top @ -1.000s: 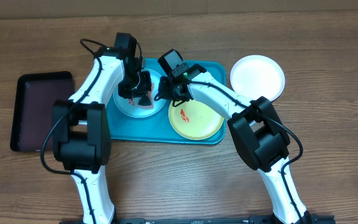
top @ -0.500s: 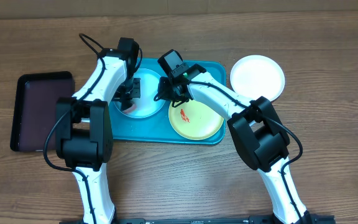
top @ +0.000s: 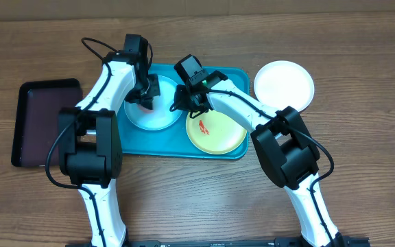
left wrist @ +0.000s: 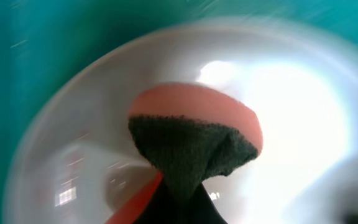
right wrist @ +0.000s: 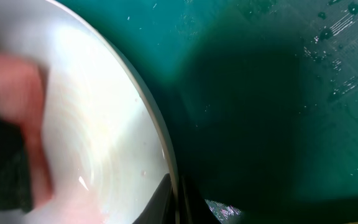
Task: Clean dirty plates on tray and stack at the side
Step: 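Scrub the light-blue plate with the sponge in the left gripper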
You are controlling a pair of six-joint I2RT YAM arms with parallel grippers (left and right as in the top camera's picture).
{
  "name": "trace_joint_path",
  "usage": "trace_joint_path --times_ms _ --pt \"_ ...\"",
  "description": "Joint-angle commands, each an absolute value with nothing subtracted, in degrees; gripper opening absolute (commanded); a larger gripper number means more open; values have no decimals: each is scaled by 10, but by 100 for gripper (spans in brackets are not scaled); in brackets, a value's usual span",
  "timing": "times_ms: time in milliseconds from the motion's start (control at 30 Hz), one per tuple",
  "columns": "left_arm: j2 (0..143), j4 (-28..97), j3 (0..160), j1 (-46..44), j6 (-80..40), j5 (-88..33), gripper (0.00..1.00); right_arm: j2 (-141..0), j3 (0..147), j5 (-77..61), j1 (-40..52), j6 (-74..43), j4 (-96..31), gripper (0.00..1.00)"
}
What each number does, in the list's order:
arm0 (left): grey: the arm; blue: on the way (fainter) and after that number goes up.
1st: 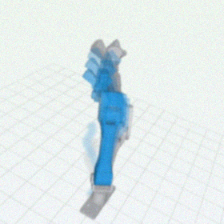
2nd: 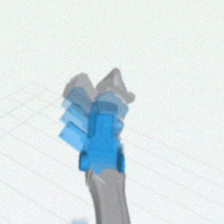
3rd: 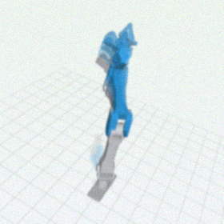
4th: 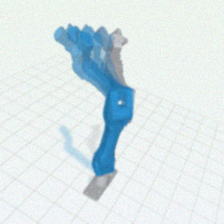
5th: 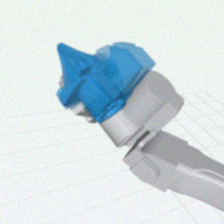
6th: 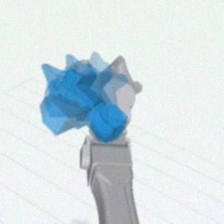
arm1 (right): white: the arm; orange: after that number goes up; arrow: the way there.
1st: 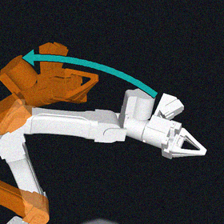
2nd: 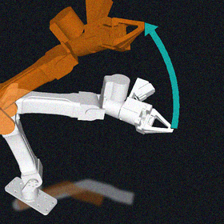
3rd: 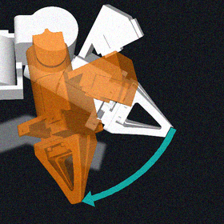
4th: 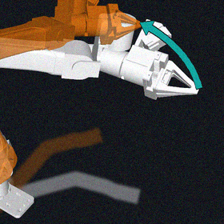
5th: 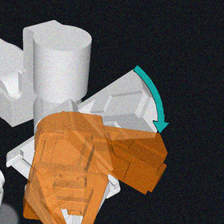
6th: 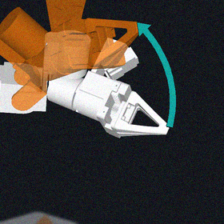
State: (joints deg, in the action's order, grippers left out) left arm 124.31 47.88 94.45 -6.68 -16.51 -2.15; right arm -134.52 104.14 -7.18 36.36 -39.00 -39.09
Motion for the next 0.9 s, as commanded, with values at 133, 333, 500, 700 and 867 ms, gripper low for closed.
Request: trace_joint_path --times_ms 133,333,500,700,867 --pt "1254 460 948 -74 -208 -105 4 -1375 1017 -57 366 -388 -399 4" --pt "1254 472 947 -74 -193 -2 4 -1375 1017 -57 366 -385 -399 4" --pt "1254 486 930 -70 -193 91 4 -1375 1017 -57 366 -370 -402 4" --pt "1254 488 878 -53 -192 209 4 -1375 1017 -57 366 -371 -404 4" --pt "1251 539 883 -32 -193 282 4 -1375 1017 -57 366 -371 -408 4"
